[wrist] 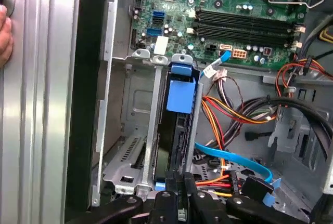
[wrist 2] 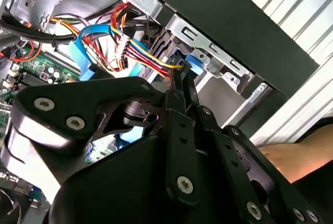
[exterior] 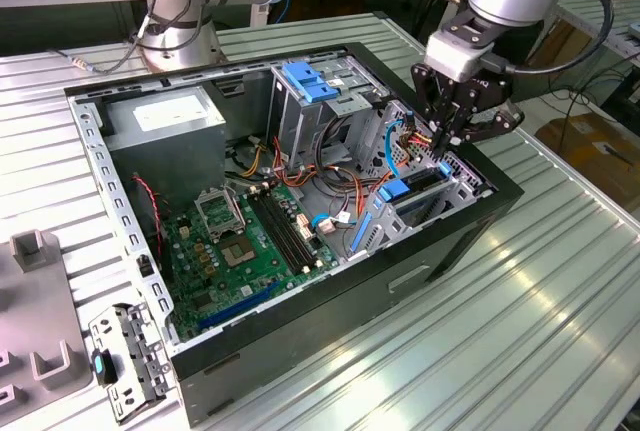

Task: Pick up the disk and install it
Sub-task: 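Insert the first disk wire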

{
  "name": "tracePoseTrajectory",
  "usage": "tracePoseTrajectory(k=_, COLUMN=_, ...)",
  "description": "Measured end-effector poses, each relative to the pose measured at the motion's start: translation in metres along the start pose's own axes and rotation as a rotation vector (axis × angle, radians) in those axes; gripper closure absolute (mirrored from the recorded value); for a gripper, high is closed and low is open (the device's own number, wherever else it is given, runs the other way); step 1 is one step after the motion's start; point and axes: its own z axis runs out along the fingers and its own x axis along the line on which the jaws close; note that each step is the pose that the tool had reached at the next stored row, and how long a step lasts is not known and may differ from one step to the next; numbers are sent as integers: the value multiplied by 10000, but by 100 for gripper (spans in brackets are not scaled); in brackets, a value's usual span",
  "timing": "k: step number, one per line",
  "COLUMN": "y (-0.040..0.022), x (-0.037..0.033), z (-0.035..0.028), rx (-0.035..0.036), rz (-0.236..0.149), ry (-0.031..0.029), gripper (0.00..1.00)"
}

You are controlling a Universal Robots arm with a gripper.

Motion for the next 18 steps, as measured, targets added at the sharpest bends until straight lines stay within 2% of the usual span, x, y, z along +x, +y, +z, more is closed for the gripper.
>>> tracePoseTrajectory(k=1, y=31, x=-6, z=62, rx=-20, rz=315, ry=46, gripper=84)
tracePoseTrajectory(k=4, y=97, x=-14, z=66, rx=-20, rz=342, ry=47, gripper=84)
tracePoseTrajectory(k=7, y=106, x=-14, z=66, rx=-21, rz=349, ry=47, gripper=84)
tracePoseTrajectory(k=12, y=109, x=-16, z=76, rx=-45, rz=750, ry=103, gripper=84)
tracePoseTrajectory(k=18, y=126, x=-41, z=118, rx=-47, rz=799, ry=107, gripper=84)
